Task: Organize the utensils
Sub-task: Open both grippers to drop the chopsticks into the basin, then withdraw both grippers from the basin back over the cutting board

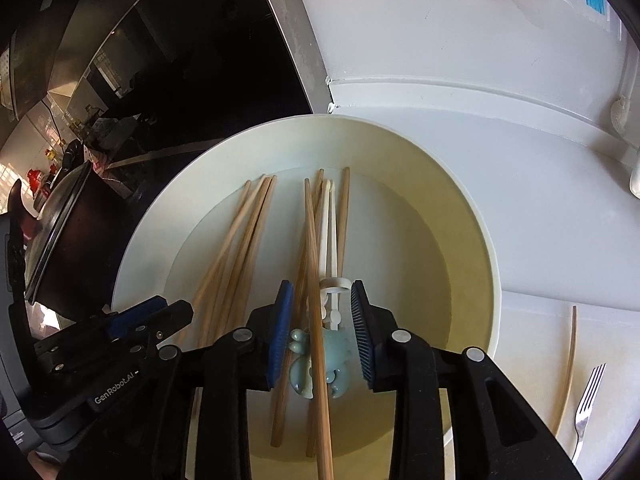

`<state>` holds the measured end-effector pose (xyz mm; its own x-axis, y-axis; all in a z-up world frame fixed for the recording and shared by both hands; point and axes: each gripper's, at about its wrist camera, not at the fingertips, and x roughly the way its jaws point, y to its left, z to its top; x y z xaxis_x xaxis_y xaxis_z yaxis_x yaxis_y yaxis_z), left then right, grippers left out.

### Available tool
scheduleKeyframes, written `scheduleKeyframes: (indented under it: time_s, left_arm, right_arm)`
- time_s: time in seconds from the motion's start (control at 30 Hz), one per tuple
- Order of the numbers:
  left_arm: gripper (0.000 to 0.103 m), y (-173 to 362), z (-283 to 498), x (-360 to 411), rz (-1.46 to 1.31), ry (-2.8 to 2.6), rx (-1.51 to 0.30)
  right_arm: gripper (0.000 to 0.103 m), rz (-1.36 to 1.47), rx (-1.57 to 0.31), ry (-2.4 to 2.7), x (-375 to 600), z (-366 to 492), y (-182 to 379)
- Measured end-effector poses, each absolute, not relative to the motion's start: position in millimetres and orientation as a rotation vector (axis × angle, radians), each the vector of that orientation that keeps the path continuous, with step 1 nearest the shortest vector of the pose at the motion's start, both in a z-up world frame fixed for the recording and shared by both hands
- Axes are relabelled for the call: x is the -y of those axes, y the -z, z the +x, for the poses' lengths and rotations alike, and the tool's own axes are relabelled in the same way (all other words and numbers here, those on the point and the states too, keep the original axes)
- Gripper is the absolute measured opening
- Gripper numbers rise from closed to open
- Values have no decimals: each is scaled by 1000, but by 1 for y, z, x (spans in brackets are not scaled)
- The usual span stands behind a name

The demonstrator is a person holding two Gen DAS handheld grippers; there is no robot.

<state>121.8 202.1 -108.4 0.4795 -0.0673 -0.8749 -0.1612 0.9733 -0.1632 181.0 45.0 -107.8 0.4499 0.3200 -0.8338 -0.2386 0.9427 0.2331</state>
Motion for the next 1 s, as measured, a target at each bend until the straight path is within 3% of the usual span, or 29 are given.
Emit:
scheduleKeyframes:
  time_s: [0.07,0.17,0.4,0.5,1.0]
  left_arm:
    - [50,105,120,-203,-233,-69,-1067]
    - [59,100,118,-206,-229,-78,-1057]
    - [60,95,114,-210,-229,-85,-1056]
    - [65,93,112,-212,-230,-84,-1058]
    - [65,84,106,-212,-243,-59,-1047]
  right_arm:
    - [29,91,-1043,-340,-43,180,105]
    - [33,95,-1032,-336,-40,178,100]
    - [33,134,-1044,-334,-30,174,97]
    - [34,142,-1025,-332,-23,170,89]
    - [34,-19,-1065,-279,-37,157,105]
